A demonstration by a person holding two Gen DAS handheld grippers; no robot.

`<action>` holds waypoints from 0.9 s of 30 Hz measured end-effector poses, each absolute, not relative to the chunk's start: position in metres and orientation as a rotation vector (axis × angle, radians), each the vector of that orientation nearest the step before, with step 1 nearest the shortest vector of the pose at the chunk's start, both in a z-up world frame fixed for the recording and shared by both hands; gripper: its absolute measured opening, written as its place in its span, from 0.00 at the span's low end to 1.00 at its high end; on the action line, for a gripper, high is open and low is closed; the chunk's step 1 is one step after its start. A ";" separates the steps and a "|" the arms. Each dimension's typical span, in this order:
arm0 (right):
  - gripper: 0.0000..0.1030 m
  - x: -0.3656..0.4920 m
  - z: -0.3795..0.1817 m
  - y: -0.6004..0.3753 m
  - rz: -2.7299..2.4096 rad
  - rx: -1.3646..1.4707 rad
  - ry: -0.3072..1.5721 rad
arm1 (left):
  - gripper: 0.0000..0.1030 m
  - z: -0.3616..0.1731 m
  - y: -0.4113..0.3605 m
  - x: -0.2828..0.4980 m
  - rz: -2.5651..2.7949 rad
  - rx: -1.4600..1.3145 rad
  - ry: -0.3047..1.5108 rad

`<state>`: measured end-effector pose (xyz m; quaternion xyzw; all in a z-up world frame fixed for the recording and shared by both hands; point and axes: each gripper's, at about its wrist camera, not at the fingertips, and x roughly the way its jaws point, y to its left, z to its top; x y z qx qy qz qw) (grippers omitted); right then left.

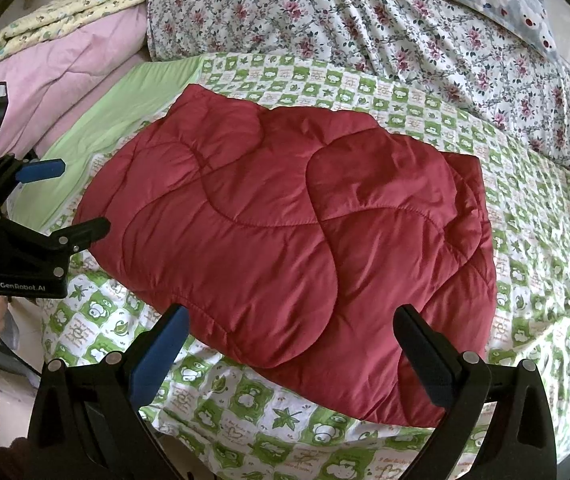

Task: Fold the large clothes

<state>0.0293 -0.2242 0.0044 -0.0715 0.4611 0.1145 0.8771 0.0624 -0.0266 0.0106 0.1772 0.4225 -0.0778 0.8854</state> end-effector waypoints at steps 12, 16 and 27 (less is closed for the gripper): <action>0.99 0.029 0.006 -0.223 0.240 -0.151 0.962 | 1.00 0.011 -0.026 0.063 -0.164 0.370 0.878; 0.99 0.029 0.008 -0.224 0.240 -0.151 0.961 | 1.00 0.011 -0.026 0.063 -0.163 0.371 0.877; 0.99 0.031 0.006 -0.228 0.239 -0.150 0.966 | 1.00 0.014 -0.027 0.064 -0.158 0.364 0.881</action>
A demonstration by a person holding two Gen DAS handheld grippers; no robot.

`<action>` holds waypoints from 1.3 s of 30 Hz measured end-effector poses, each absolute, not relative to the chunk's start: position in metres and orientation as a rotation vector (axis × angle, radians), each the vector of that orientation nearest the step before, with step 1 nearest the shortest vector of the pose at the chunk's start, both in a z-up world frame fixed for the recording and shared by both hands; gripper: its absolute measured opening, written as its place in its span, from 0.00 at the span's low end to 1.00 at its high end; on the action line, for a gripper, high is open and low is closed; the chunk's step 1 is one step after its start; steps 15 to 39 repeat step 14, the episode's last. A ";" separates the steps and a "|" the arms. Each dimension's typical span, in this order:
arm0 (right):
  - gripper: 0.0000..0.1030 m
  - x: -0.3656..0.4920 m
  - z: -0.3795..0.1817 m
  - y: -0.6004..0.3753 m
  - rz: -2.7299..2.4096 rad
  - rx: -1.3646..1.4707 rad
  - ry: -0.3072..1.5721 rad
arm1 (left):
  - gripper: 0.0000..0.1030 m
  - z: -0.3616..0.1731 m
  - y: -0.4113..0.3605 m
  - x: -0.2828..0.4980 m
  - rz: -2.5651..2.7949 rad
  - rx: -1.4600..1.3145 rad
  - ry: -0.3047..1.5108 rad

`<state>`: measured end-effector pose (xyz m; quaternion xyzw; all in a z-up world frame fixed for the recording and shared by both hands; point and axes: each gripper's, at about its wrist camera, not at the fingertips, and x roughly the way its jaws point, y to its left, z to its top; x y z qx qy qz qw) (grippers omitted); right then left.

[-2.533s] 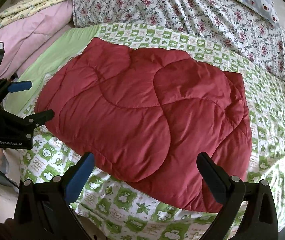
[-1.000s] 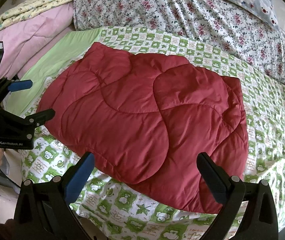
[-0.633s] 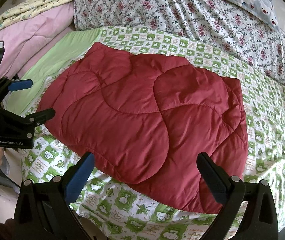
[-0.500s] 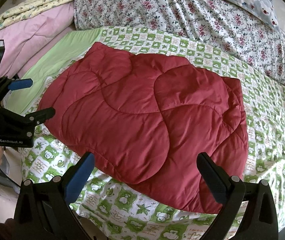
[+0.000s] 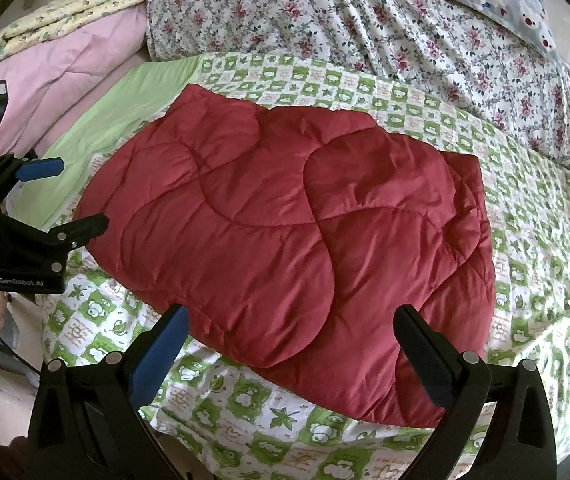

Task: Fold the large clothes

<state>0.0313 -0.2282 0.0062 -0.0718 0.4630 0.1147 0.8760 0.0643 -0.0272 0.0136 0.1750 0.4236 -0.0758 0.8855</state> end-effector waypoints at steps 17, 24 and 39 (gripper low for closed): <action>0.99 0.034 -0.003 -0.235 0.253 -0.107 0.963 | 1.00 0.009 -0.029 0.066 -0.180 0.294 0.898; 0.99 0.034 -0.003 -0.235 0.253 -0.107 0.963 | 1.00 0.009 -0.029 0.066 -0.180 0.294 0.898; 0.99 0.034 -0.003 -0.235 0.253 -0.107 0.963 | 1.00 0.009 -0.029 0.066 -0.180 0.294 0.898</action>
